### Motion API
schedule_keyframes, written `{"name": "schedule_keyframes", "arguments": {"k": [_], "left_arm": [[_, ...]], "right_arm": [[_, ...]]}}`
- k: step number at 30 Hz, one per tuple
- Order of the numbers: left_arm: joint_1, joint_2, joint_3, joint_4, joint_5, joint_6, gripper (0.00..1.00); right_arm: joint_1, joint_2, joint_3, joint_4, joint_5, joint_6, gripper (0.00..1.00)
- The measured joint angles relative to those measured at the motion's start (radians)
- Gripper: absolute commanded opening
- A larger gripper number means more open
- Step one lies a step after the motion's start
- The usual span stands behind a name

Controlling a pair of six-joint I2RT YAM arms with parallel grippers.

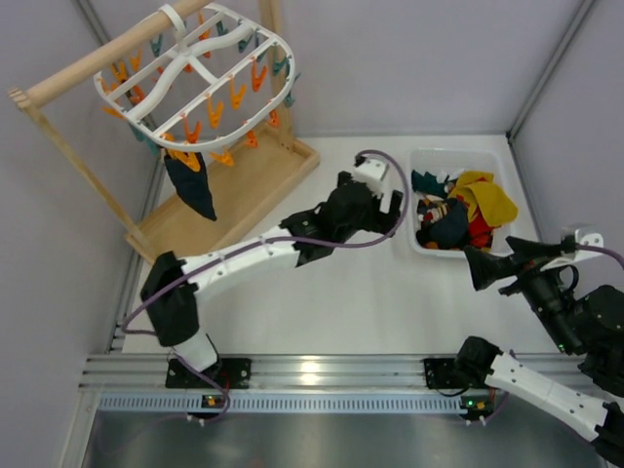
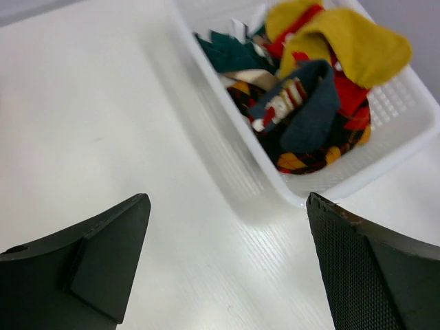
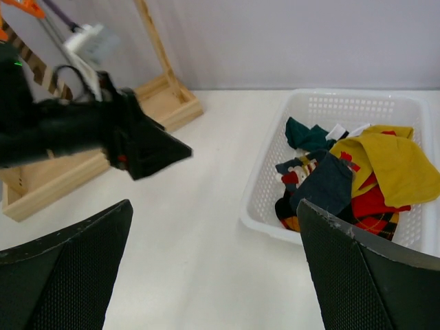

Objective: Remove the socks clipped to the hanger

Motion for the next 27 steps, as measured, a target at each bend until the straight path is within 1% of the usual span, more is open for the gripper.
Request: {"name": "schedule_keyframes", "arguments": {"k": [4, 6, 9, 12, 15, 18, 21, 23, 27], "left_arm": [[0.002, -0.267, -0.312, 0.036, -0.165, -0.082, 0.99], [0.003, -0.396, -0.481, 0.015, -0.221, -0.135, 0.99], [0.003, -0.582, -0.679, -0.091, -0.273, -0.227, 0.99], [0.003, -0.758, -0.777, -0.226, -0.307, -0.316, 0.99], [0.003, -0.912, -0.784, -0.373, -0.333, -0.391, 0.99], [0.003, -1.02, -0.759, -0.495, -0.335, -0.422, 0.99], [0.003, -1.063, -0.676, -0.63, -0.351, -0.436, 0.99], [0.003, -1.072, -0.597, -0.708, -0.368, -0.428, 0.99], [0.003, -1.088, -0.473, -0.773, -0.397, -0.356, 0.99]], "right_arm": [[0.0, 0.023, -0.064, 0.049, -0.018, 0.005, 0.99], [0.0, 0.051, -0.109, 0.08, -0.042, 0.007, 0.99], [0.0, 0.12, -0.178, 0.146, -0.098, 0.019, 0.99], [0.0, 0.208, -0.263, 0.245, -0.159, 0.033, 0.99], [0.0, 0.302, -0.327, 0.353, -0.228, 0.041, 1.0], [0.0, 0.419, -0.342, 0.479, -0.307, 0.04, 0.99], [-0.009, 0.557, -0.338, 0.622, -0.42, 0.038, 1.0], [-0.018, 0.673, -0.321, 0.722, -0.523, 0.033, 0.99], [-0.029, 0.915, -0.223, 0.861, -0.7, 0.011, 0.99]]}}
